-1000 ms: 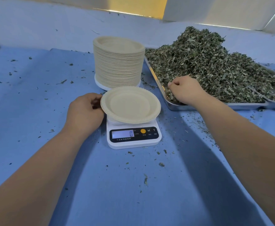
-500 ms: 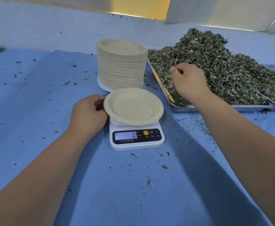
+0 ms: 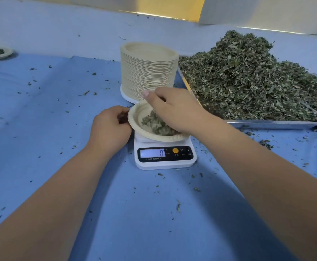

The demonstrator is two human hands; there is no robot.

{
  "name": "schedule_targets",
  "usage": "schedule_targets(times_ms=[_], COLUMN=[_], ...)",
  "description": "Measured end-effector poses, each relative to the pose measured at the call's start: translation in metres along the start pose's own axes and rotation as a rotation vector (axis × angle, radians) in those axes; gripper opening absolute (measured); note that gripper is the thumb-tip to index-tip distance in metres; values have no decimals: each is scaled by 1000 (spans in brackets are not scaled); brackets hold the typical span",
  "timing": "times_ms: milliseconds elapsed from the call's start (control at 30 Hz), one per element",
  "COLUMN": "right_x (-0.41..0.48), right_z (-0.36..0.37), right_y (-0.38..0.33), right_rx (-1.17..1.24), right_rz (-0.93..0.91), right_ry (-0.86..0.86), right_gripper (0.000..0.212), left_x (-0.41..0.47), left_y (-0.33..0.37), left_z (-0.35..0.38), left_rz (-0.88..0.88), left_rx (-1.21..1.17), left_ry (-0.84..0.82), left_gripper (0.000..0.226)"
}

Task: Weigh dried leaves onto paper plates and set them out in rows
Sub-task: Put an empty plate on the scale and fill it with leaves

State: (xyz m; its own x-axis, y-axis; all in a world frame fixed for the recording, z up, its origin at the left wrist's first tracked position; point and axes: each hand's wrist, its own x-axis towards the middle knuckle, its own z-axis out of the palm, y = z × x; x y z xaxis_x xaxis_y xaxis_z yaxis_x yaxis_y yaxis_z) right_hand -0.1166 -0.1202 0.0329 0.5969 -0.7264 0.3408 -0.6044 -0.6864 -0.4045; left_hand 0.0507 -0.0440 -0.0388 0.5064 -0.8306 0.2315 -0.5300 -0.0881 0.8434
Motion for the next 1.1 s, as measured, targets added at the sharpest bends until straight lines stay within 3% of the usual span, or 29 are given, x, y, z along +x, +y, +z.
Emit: schedule_targets(times_ms=[100, 300, 533, 800, 1100], right_x=[3, 10, 14, 14, 5], right_z=[-4, -8, -16, -18, -25], right_y=[0, 3, 15, 22, 38], right_rx=[82, 121, 493, 888, 1028], right_rz=[19, 18, 89, 287, 426], right_ry=[61, 198, 518, 671, 774], right_gripper=[62, 50, 52, 46, 47], left_x=[1, 2, 1, 1, 2], left_y=[1, -1, 1, 1, -1], left_z=[0, 1, 1, 2, 2], left_rz=[-2, 1, -3, 15, 11], left_rx=[9, 6, 12, 18, -5], left_ry=[7, 13, 12, 8, 3], left_gripper=[28, 25, 26, 28, 29])
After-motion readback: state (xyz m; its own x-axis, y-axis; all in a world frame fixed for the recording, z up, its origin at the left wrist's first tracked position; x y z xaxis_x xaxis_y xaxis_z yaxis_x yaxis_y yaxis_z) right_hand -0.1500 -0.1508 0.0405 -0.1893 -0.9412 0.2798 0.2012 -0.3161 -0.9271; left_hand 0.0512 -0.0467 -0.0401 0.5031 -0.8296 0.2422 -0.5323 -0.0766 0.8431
